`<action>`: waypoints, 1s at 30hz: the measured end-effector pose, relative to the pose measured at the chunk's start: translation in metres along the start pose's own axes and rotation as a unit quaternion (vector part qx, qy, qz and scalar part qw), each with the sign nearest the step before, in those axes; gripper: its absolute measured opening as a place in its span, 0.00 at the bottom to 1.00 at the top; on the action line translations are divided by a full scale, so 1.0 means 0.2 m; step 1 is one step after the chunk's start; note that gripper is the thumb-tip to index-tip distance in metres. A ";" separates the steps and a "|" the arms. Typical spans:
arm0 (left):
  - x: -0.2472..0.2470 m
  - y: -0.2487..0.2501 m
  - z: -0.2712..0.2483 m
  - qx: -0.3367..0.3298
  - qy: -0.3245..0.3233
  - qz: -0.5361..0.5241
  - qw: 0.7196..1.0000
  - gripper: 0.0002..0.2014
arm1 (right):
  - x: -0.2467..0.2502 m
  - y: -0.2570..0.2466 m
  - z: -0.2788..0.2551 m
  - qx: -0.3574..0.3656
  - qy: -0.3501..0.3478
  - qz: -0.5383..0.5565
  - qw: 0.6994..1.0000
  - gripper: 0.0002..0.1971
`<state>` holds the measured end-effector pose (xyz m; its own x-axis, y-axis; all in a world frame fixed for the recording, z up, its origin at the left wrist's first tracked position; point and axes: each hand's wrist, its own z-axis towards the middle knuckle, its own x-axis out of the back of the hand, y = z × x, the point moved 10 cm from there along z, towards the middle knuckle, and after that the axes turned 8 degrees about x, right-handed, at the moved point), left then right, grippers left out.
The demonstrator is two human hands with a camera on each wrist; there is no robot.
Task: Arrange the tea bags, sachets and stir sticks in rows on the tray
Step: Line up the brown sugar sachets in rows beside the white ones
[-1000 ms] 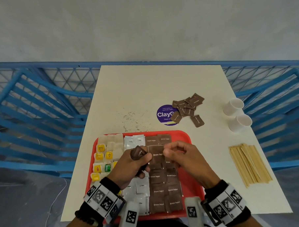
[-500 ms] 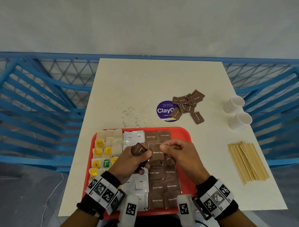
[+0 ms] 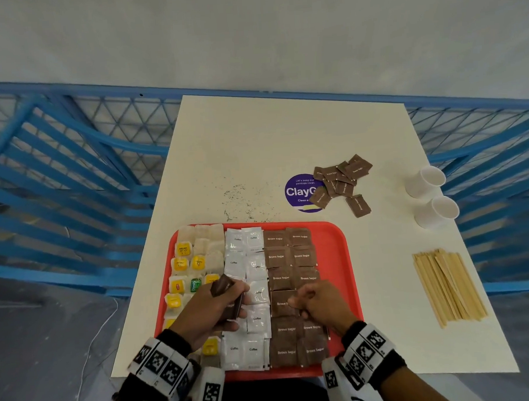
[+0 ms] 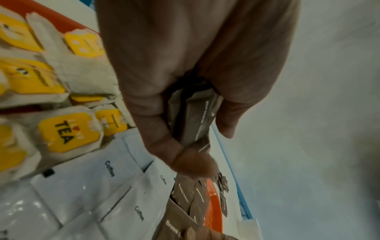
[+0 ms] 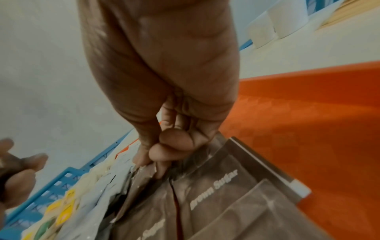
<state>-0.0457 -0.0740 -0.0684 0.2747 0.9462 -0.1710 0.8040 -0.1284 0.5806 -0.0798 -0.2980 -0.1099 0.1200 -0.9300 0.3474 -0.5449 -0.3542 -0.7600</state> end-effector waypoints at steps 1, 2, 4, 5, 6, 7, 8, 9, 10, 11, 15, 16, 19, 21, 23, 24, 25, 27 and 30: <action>-0.01 -0.01 0.00 0.006 -0.009 -0.008 1.000 0.14 | 0.00 0.00 0.01 -0.002 0.010 -0.006 1.000 0.10; -0.02 -0.01 0.00 0.012 -0.019 -0.018 1.000 0.15 | 0.00 0.00 0.01 -0.005 0.022 -0.011 1.000 0.10; -0.04 -0.01 -0.01 0.023 -0.042 -0.051 0.998 0.13 | 0.01 0.02 0.02 -0.013 0.045 -0.027 0.999 0.12; -0.06 -0.01 -0.01 0.029 -0.057 -0.070 0.995 0.12 | 0.02 0.02 0.03 -0.016 0.054 -0.042 0.998 0.14; -0.08 -0.01 -0.02 0.033 -0.075 -0.087 0.993 0.11 | 0.03 0.01 0.02 -0.018 0.062 -0.063 0.996 0.15; -0.10 -0.01 -0.02 0.036 -0.097 -0.104 0.989 0.13 | 0.05 0.00 0.02 -0.013 0.075 -0.086 0.993 0.17; -0.12 -0.01 -0.03 0.038 -0.121 -0.119 0.985 0.15 | 0.08 -0.04 0.00 0.002 0.093 -0.103 0.990 0.18; -0.14 0.00 -0.04 0.038 -0.143 -0.128 0.981 0.17 | 0.11 -0.10 -0.02 0.031 0.111 -0.108 0.987 0.18; -0.16 0.00 -0.05 0.036 -0.157 -0.130 0.978 0.19 | 0.12 -0.17 -0.04 0.068 0.116 -0.092 0.987 0.18; -0.18 0.02 -0.06 0.035 -0.163 -0.128 0.978 0.19 | 0.12 -0.26 -0.07 0.104 0.100 -0.062 0.988 0.18; -0.27 0.07 -0.06 0.023 -0.136 -0.099 0.986 0.14 | 0.02 -0.51 -0.18 0.188 -0.007 -0.020 0.982 0.13; -0.30 0.08 -0.07 0.019 -0.136 -0.084 0.987 0.14 | 0.02 -0.54 -0.19 0.200 -0.003 -0.021 0.980 0.10; -0.34 0.11 -0.07 0.020 -0.122 -0.071 0.990 0.15 | 0.08 -0.52 -0.21 0.168 0.019 0.081 0.982 0.06; -0.33 0.14 -0.07 0.003 -0.100 -0.070 0.993 0.12 | 0.12 -0.47 -0.22 0.147 0.029 0.139 0.979 0.06; -0.31 0.16 -0.07 -0.032 -0.085 -0.034 0.995 0.08 | 0.17 -0.44 -0.23 0.146 0.049 0.171 0.973 0.07; -0.30 0.17 -0.06 -0.051 -0.080 -0.012 0.995 0.08 | 0.18 -0.42 -0.23 0.144 0.056 0.184 0.971 0.07; -0.30 0.18 -0.06 -0.067 -0.075 0.008 0.995 0.08 | 0.19 -0.42 -0.24 0.137 0.054 0.196 0.969 0.08; -0.31 0.19 -0.06 -0.088 -0.064 0.033 0.994 0.10 | 0.16 -0.39 -0.24 0.116 0.031 0.233 0.965 0.09; -0.32 0.22 -0.06 -0.115 -0.045 0.045 0.991 0.09 | 0.12 -0.35 -0.24 0.084 -0.003 0.326 0.941 0.10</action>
<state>-0.0347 -0.1357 -0.0223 0.3944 0.9023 -0.1741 0.6353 -0.1308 0.7611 -0.0789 -0.2905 -0.0227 -0.1904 -0.9552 -0.2265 -0.3652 0.2831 -0.8868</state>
